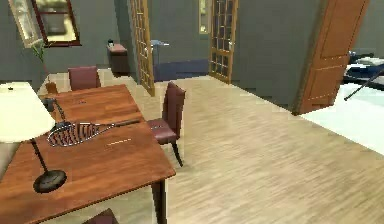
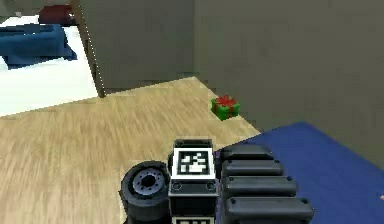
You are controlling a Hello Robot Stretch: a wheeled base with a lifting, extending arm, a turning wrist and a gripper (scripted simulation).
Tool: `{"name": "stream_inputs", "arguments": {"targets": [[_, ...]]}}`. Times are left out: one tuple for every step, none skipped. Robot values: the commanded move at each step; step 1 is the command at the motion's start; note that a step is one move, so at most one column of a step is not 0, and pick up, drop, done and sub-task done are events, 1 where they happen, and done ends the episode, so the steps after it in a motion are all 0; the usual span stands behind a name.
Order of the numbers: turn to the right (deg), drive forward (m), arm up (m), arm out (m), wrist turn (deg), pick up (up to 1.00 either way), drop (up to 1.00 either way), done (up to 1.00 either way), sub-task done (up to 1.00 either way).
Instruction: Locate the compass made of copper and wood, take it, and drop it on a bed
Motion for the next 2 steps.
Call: {"name": "stream_inputs", "arguments": {"targets": [[-45.0, 0.00, 0.00, 0.00, 0.0, 0.00, 0.00, 0.00, 0.00], [-45.0, 0.00, 0.00, 0.00, 0.0, 0.00, 0.00, 0.00, 0.00]]}}
